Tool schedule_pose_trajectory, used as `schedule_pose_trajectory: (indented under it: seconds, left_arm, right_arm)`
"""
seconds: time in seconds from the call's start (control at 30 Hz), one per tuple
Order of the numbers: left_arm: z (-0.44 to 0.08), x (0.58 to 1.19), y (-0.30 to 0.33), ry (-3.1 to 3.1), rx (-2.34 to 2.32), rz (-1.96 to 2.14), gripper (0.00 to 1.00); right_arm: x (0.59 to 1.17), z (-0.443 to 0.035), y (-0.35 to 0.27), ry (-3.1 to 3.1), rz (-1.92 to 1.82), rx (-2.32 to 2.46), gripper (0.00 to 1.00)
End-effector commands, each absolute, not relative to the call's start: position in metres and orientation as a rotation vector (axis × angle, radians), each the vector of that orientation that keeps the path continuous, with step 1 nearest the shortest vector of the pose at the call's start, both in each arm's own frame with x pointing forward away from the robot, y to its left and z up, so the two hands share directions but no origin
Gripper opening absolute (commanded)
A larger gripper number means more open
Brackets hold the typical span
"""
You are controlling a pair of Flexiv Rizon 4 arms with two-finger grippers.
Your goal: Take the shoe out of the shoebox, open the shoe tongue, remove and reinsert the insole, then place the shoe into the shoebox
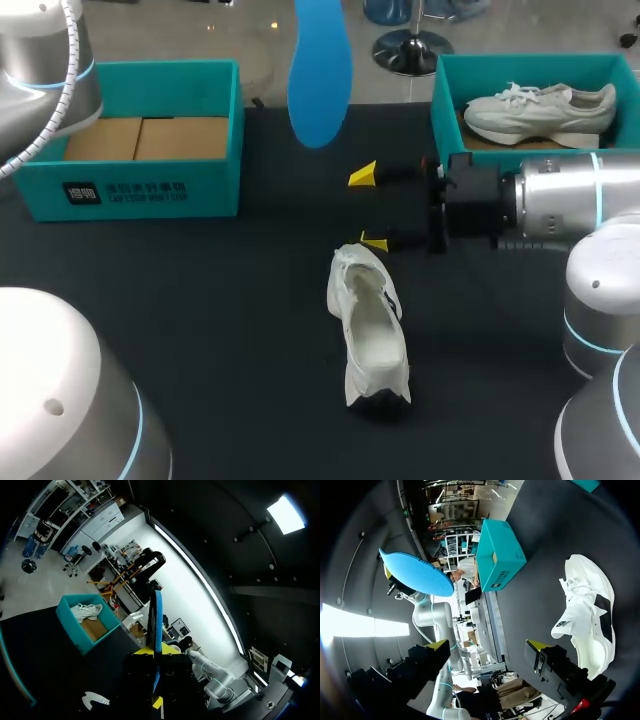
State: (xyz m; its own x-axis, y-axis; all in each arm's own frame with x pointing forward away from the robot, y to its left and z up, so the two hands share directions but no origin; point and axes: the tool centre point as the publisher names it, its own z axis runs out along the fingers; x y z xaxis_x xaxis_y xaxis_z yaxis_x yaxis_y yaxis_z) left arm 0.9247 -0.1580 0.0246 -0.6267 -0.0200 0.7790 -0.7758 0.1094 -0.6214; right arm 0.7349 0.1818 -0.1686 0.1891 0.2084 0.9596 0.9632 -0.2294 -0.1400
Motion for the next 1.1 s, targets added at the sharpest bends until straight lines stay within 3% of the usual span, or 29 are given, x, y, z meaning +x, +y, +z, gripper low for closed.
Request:
schedule_pose_trajectory:
  seconds: [0.03, 0.27, 0.5, 1.1]
  left_arm:
    - [0.025, 0.926, -0.158, -1.778, 0.775, 1.574, 0.00]
    - [0.025, 0.926, -0.158, -1.778, 0.775, 1.574, 0.00]
    - [0.023, 0.880, -0.125, -1.946, 0.392, 1.962, 0.00]
    - [-0.055, 0.800, -0.098, -2.148, 0.177, 2.169, 0.00]
  right_arm:
    - [0.737, -0.167, 0.185, -1.143, -1.108, -1.623, 1.00]
    - [0.737, -0.167, 0.185, -1.143, -1.108, -1.623, 1.00]
    - [0.737, -0.167, 0.185, -1.143, -1.108, -1.623, 1.00]
    - [0.737, -0.167, 0.185, -1.143, -1.108, -1.623, 1.00]
